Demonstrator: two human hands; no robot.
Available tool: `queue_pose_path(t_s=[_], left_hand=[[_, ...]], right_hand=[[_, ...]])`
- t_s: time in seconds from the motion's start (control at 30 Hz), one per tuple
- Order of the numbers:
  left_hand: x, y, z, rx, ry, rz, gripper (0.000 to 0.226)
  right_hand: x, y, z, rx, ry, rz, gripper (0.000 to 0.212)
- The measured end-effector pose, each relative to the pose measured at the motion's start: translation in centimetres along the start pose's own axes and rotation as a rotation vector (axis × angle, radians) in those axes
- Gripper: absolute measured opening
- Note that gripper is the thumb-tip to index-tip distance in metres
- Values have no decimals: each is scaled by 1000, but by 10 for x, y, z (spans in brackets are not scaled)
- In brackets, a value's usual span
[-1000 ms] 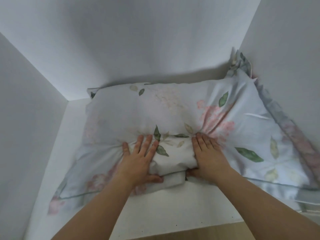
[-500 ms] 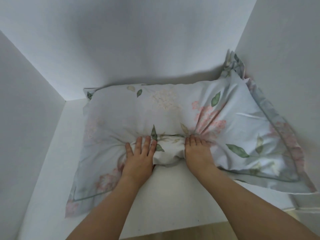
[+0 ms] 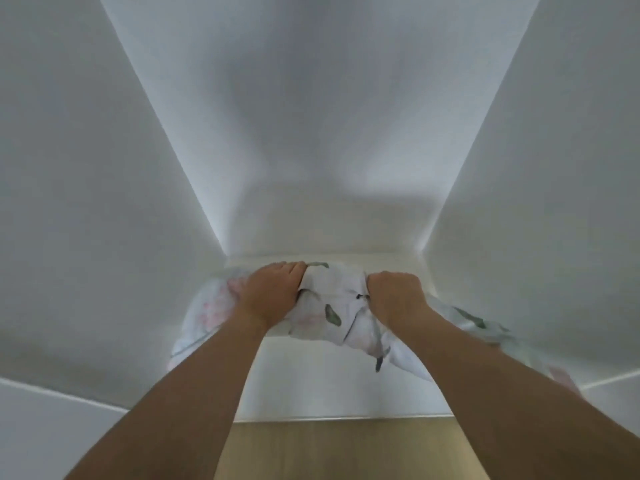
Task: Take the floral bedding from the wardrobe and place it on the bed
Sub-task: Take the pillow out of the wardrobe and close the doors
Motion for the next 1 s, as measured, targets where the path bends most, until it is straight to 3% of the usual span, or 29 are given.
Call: queue_pose_path(t_s=[0.1,0.3,0.47,0.63,0.7,0.87,1.0], left_hand=[[-121,-1,-9,9,-39,-48,19],[-350,26,-30,-40,-77,-33,26],[-471,55,-19,-62,27,-16,39],[-521,62,-1,-96,47,-44,32],[-527,58,14,-103,41,-43,30],[-520,34,48,-140,41,53,26],[-505,10,85,-190,-65,113,18]], right_hand=[[-112,4,32,-12,8,10,19],[-304,19,102,69,71,-155,21],[-410,16,153,-28,205,-297,76],[-448,-7,169,-58,272,-436,94],[-451,-19,172,-68,240,-382,82],[-452,-59,181,-82,188,-214,29],[-444,-96,194,-81,86,-194,16]])
Point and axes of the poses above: each hand's wrist, its own z-axis away from the middle knuckle, its own x-axis out of the palm, y = z × x, the point moved 9 cm from there along -z, towards the middle knuckle, and after that the axes turned 6 degrees about y, right-handed, at the moved point
